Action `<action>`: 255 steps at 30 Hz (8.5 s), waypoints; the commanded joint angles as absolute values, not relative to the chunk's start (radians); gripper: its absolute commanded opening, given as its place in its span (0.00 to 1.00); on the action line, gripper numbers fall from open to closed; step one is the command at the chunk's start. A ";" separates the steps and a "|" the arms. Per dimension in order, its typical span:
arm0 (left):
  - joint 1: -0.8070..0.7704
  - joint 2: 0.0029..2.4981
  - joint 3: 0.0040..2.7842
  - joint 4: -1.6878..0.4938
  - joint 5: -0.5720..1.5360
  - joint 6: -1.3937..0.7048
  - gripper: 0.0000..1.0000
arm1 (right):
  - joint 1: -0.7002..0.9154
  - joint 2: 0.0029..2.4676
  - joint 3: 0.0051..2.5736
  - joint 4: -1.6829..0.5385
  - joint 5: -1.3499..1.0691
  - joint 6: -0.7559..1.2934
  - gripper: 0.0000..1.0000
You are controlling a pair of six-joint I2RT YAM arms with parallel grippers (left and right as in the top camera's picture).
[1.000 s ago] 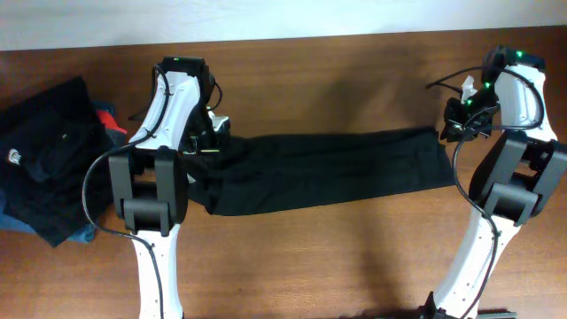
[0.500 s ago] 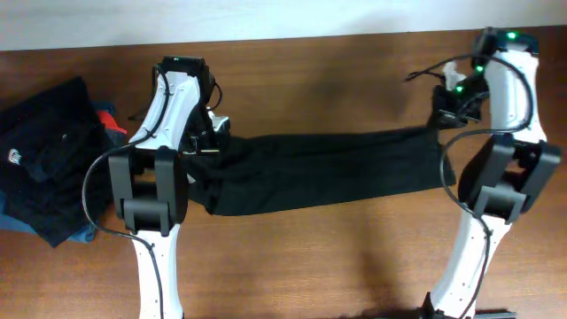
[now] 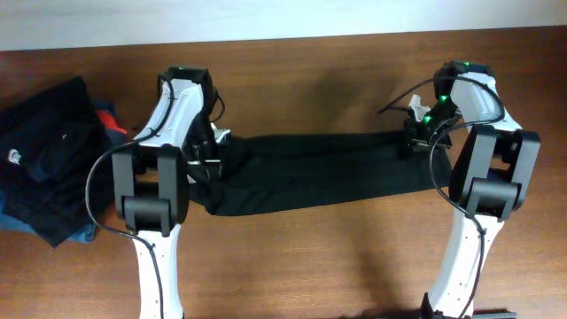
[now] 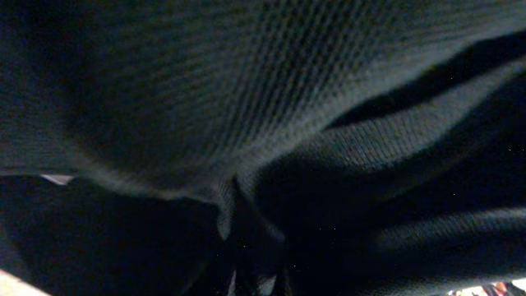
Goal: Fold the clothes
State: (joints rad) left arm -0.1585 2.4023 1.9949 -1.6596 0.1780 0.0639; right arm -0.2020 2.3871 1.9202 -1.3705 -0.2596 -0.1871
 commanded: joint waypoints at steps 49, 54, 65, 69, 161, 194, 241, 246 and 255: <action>0.109 2.322 1.539 -1.212 0.841 0.263 0.05 | -0.204 2.364 1.907 -1.373 -0.253 -0.195 0.21; 0.117 2.316 1.576 -1.257 0.841 0.288 0.05 | -0.204 2.364 1.907 -1.373 -0.253 -0.195 0.20; 0.149 2.137 1.683 -1.324 0.475 0.272 0.19 | -0.204 2.364 1.907 -1.369 -0.250 -0.195 0.25; 0.152 2.138 1.680 -1.348 0.370 0.157 0.24 | -0.204 2.364 1.907 -1.368 -0.250 -0.195 0.26; 0.002 2.137 1.457 -1.007 0.480 0.205 0.01 | -0.204 2.364 1.908 -1.387 -0.252 -0.194 0.25; -0.170 2.032 1.837 -1.235 0.223 0.142 0.01 | -0.205 2.360 2.250 -1.610 -0.258 -0.194 0.25; -0.417 2.054 1.834 -1.122 -0.118 -0.139 0.06 | -0.203 2.361 2.248 -1.624 -0.258 -0.183 0.26; -0.393 2.088 1.833 -1.122 -0.014 -0.142 0.01 | -0.203 2.361 2.248 -1.624 -0.258 -0.183 0.26; -0.408 2.316 1.832 -1.078 0.487 -0.104 0.00 | -0.203 2.361 2.248 -1.627 -0.257 -0.184 0.26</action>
State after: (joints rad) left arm -0.4065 2.2379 1.8290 -1.0985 0.2066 -0.1276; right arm -0.2020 2.3844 2.2292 -1.6238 -0.2596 -0.1829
